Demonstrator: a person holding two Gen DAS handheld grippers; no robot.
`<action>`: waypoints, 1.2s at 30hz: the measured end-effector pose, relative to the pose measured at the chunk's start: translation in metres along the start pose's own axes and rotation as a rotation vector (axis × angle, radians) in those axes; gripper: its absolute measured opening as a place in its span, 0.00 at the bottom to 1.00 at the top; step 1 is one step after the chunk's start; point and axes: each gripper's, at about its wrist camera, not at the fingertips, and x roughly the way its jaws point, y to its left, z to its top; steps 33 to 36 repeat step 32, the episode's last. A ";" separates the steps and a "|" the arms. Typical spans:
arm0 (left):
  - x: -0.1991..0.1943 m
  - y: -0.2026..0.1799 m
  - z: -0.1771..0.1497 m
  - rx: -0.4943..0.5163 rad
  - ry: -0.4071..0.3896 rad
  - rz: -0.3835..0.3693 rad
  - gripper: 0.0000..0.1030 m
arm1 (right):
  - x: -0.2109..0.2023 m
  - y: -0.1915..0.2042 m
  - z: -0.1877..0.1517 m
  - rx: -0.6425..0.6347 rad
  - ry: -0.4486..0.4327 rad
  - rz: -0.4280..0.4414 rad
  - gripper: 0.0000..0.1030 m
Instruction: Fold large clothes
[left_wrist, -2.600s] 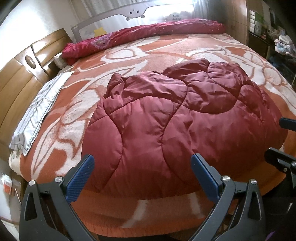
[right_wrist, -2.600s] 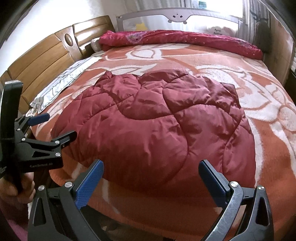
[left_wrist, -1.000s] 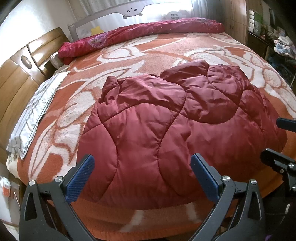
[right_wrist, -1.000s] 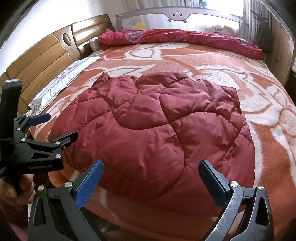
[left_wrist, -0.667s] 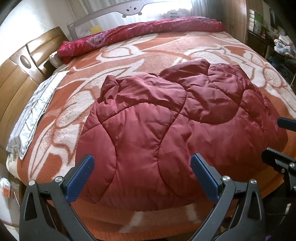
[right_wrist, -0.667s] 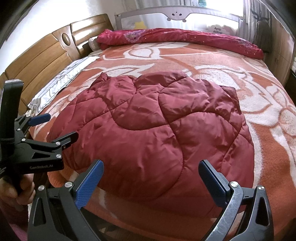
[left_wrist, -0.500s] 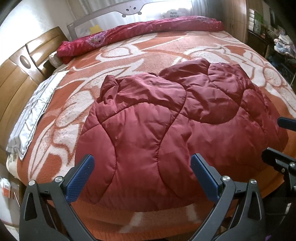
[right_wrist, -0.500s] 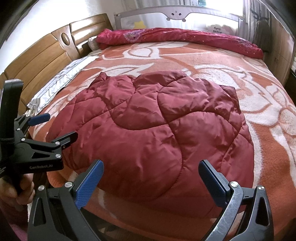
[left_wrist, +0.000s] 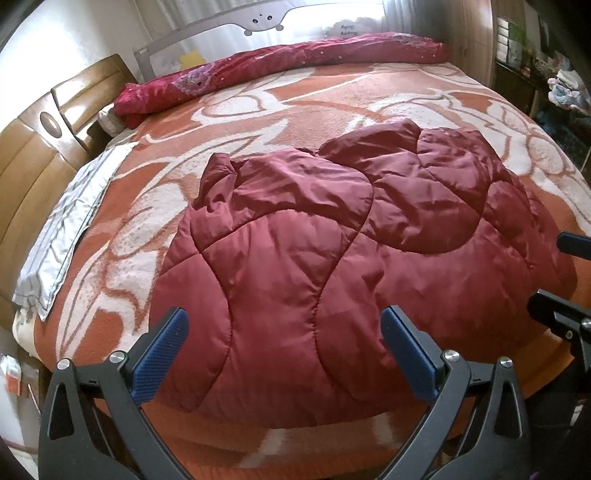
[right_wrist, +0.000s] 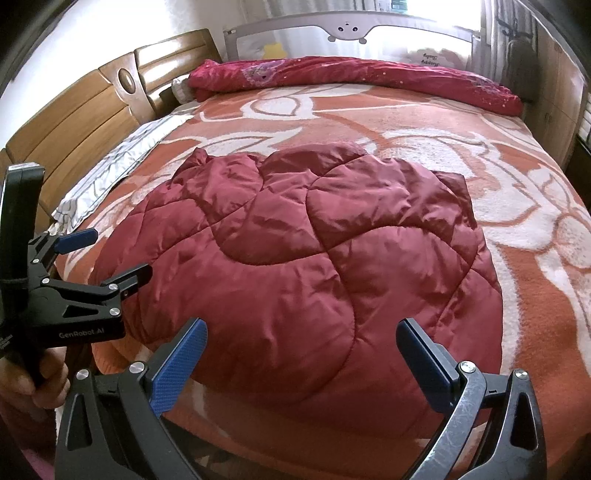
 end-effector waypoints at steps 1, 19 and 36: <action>0.000 0.000 0.000 0.001 0.001 0.002 1.00 | 0.000 0.000 0.000 0.000 0.000 -0.001 1.00; 0.001 -0.001 0.004 0.000 0.002 -0.001 1.00 | 0.002 -0.003 0.003 0.003 0.003 -0.002 1.00; 0.003 0.001 0.008 0.000 0.007 -0.018 1.00 | 0.003 -0.004 0.004 0.002 0.005 -0.005 1.00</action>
